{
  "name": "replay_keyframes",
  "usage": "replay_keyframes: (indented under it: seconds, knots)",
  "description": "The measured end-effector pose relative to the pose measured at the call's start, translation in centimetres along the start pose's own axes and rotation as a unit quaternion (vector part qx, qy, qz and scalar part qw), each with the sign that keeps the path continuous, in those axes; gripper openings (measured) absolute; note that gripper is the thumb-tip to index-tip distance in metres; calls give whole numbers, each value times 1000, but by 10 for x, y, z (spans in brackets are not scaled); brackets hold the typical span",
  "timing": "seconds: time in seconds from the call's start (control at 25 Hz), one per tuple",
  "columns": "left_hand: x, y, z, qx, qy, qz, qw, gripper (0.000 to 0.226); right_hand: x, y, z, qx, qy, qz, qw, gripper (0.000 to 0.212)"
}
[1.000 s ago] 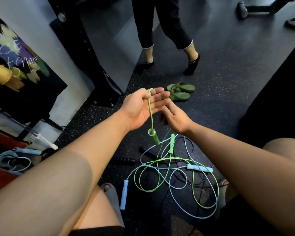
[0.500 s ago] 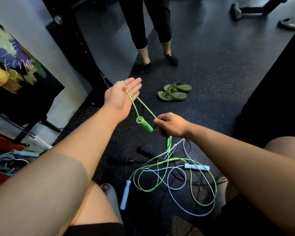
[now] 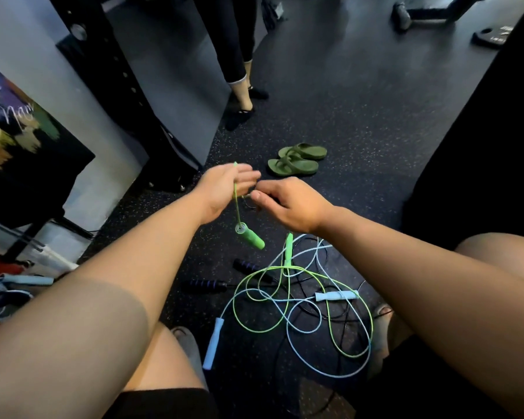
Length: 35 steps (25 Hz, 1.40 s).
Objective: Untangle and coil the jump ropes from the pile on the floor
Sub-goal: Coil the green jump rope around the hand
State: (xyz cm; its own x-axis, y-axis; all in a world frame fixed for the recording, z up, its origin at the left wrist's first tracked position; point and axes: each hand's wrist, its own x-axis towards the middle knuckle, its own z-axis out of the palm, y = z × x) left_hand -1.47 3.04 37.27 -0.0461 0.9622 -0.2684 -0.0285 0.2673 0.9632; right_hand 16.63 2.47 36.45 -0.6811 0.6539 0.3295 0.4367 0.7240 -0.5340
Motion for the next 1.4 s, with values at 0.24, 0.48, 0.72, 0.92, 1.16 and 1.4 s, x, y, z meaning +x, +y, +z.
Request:
replay_keyframes:
  seconds: [0.24, 0.48, 0.72, 0.92, 1.16, 1.4]
  knots:
    - [-19, -9, 24, 33, -162, -106, 980, 34, 6, 22, -9, 53, 58, 104, 991, 32]
    - [-25, -2, 20, 40, -194, -133, 971, 46, 6, 32, -10, 90, 50, 158, 982, 41]
    - [-14, -1, 15, -11, -89, -98, 991, 48, 2, 30, -12, 166, -18, 229, 959, 43]
    - [-11, -14, 17, 137, 4, -47, 989, 48, -3, 31, -9, 177, -72, 229, 954, 51]
    - [-6, 2, 12, -91, 29, -6, 995, 36, -9, 18, 0, 44, -220, 173, 959, 45]
    - [17, 5, -11, -190, 77, 17, 979, 36, -8, 13, -5, 78, -232, 193, 950, 46]
